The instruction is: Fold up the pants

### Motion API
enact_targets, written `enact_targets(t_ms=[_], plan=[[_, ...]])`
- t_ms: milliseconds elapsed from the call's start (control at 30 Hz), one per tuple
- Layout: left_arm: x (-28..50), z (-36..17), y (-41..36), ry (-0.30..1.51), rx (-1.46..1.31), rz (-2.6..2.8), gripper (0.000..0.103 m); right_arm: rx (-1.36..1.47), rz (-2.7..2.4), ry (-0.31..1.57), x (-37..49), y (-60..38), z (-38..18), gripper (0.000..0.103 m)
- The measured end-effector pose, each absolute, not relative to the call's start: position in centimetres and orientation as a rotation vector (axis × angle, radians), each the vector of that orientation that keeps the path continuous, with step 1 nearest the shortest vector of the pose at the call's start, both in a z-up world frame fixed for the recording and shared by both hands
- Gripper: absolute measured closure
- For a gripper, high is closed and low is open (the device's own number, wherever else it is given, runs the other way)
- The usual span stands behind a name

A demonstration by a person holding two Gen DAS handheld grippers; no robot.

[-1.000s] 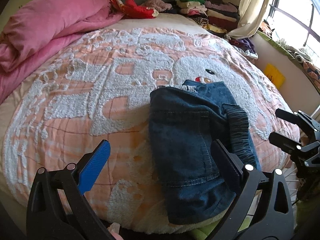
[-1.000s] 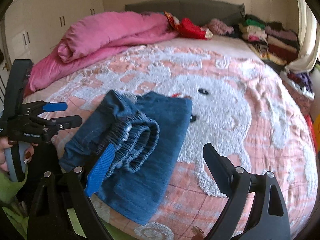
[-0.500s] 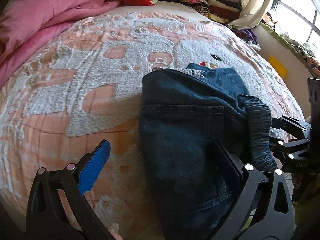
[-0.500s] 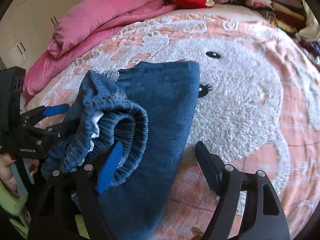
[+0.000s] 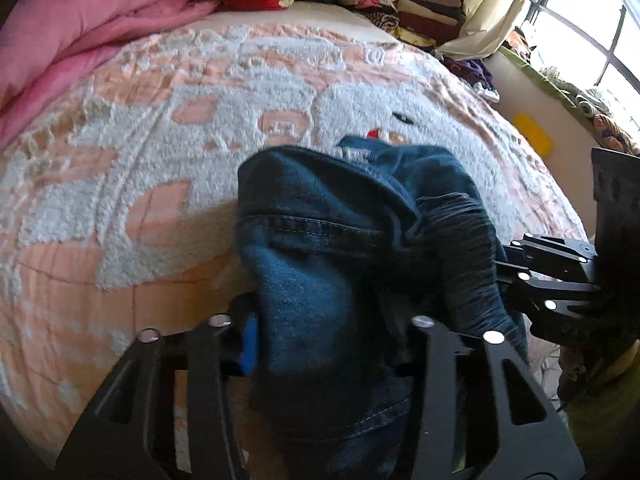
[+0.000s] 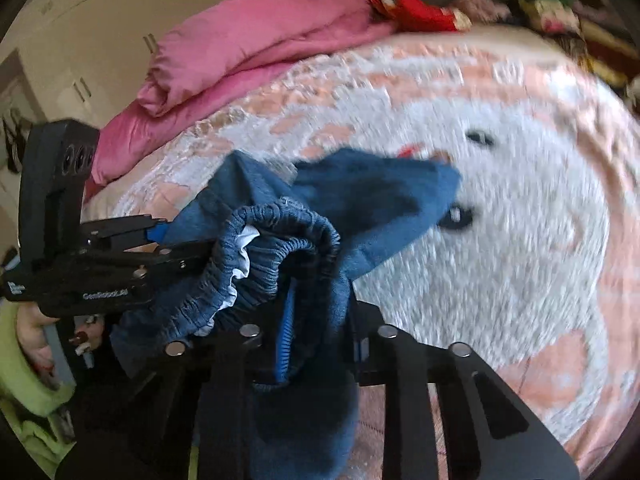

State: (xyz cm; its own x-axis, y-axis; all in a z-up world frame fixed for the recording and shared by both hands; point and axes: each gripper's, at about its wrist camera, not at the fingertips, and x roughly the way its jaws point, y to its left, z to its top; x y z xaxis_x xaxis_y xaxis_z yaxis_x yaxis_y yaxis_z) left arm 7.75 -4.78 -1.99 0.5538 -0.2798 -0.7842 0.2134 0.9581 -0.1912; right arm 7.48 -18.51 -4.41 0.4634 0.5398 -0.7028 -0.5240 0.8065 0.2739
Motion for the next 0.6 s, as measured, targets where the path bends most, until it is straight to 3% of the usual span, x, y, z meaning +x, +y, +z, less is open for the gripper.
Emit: enact_targets(t_ms=[200,400,500,600], plan=[[8.1,0.4,-4.2,0.862,-0.072,-0.26,0.074,-0.049,0.674,0.761,7.7,-16.8,-1.0,0.084],[9.2,-0.2,-3.6,0.858,-0.052,-0.196,0.072,-0.088,0.618,0.776,9.5,-16.3,-2.0,0.083],[9.5,-1.1,-3.4,0.881,-0.04,-0.172,0.062,-0.063,0.534,0.865,10.6,-17.0,-4.3,0.08],[9.7,-1.6,-3.2,0.892,-0.027,-0.156,0.052,-0.006,0.5,0.902,11.0,-18.2,-5.5,0.067]])
